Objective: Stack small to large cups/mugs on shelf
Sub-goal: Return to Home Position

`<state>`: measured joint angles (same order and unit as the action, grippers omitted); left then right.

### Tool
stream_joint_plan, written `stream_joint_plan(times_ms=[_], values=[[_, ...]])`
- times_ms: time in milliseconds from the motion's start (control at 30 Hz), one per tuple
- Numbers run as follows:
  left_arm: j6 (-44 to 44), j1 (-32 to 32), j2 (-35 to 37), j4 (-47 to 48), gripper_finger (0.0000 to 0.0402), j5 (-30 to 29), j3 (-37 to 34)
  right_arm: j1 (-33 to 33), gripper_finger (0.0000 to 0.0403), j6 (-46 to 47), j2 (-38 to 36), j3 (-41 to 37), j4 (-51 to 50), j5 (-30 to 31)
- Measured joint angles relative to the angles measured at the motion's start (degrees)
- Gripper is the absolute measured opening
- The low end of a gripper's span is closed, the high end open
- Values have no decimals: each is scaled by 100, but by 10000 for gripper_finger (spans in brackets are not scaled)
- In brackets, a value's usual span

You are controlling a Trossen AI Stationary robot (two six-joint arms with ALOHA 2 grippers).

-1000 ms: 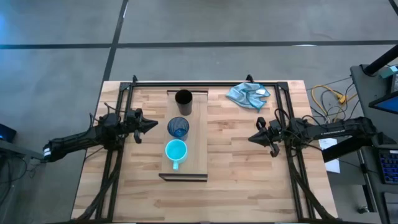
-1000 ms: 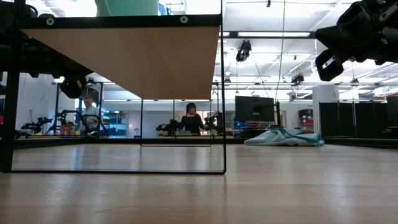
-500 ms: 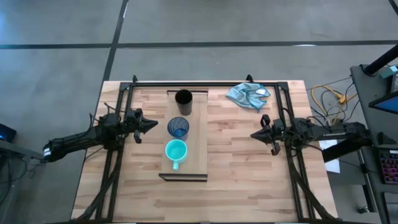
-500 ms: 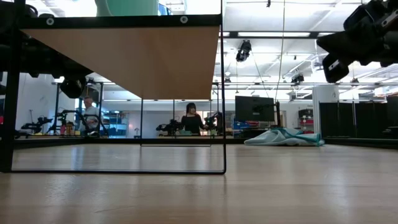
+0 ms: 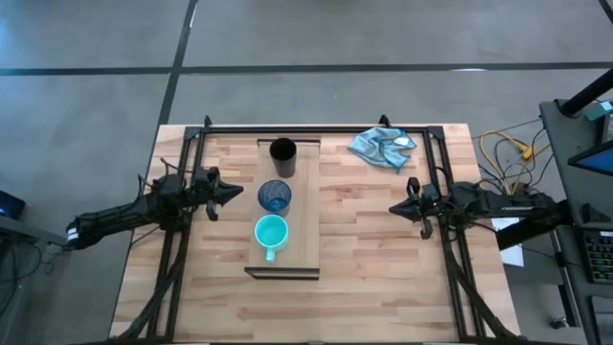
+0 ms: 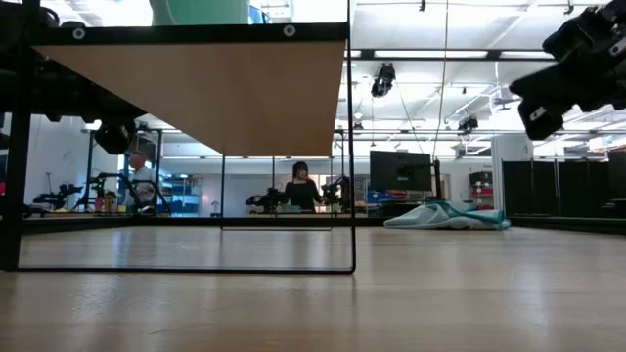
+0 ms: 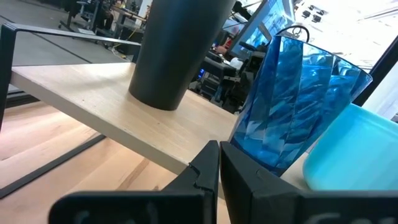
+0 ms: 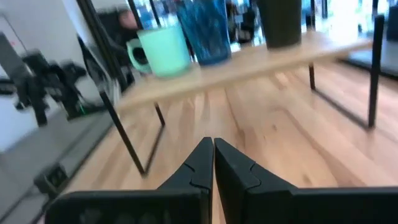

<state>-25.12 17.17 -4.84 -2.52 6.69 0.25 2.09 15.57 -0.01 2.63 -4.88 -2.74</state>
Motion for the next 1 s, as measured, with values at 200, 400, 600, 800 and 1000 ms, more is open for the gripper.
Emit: stream_joint_plan(times_ms=[200, 400, 600, 800, 1000], values=[[1, -1, -4, 1, 0, 1, 0, 0, 9, 177, 4, 413, -1376, 128], [0, -2, 2, -2, 0, 3, 0, 0, 9, -58, -2, 332, -948, 138], [0, 0, -13, 0, 0, 5, 0, 4, 8, -117, 27, 48, -170, 133], [2, -2, -29, 2, 0, 5, 0, 4, 9, 407, 184, 49, -206, 133], [0, -2, -37, 0, 0, 5, 0, 4, 9, 377, 270, 50, -201, 133]])
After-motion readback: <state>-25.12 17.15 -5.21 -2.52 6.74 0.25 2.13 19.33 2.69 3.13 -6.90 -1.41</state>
